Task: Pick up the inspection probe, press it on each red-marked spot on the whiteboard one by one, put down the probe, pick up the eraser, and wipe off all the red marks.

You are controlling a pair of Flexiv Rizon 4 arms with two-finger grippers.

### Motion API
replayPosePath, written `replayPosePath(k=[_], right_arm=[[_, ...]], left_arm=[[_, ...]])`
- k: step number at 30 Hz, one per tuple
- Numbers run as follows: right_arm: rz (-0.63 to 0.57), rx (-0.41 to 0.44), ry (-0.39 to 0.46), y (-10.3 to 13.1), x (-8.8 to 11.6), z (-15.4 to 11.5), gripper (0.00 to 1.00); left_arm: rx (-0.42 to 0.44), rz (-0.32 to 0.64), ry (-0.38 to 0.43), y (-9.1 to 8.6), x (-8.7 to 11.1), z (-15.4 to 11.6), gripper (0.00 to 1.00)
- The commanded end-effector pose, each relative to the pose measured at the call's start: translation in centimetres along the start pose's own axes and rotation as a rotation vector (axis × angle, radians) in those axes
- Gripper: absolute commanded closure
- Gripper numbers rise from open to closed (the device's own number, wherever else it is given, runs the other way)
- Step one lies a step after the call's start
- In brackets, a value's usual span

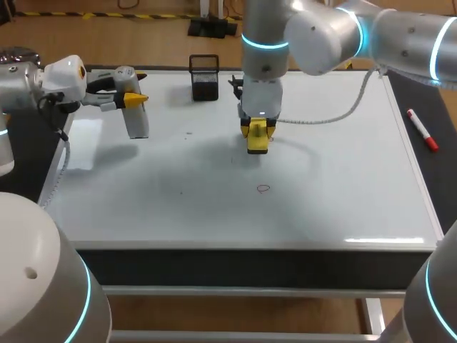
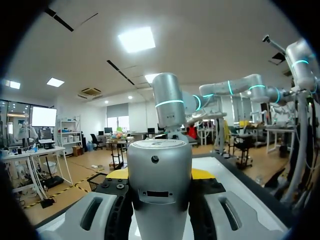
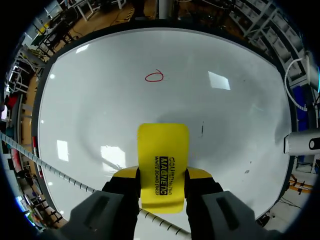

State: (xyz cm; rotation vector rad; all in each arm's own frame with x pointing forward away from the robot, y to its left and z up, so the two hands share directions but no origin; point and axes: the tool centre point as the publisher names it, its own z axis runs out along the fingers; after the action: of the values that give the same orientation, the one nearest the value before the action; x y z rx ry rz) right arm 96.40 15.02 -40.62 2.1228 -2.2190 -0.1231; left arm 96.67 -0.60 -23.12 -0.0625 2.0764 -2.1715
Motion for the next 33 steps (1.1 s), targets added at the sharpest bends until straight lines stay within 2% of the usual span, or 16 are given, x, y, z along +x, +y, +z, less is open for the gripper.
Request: replayPosePath(k=[1,15,33], right_arm=[[0.001,0.013,0.054,-0.7,-0.4,0.5,1.0],[0.026,0.02,0.051,-0.9,0.0,2.0,1.0],[0.172,0.03,0.064,-1.3,7.0,2.6,1.0]], left_arm=[[-0.001,0.001,-0.002,-0.1,0.1,0.0,1.0],[-0.001,0.001,-0.002,-0.1,0.1,0.0,1.0],[-0.001,0.001,-0.002,-0.1,0.1,0.0,1.0]])
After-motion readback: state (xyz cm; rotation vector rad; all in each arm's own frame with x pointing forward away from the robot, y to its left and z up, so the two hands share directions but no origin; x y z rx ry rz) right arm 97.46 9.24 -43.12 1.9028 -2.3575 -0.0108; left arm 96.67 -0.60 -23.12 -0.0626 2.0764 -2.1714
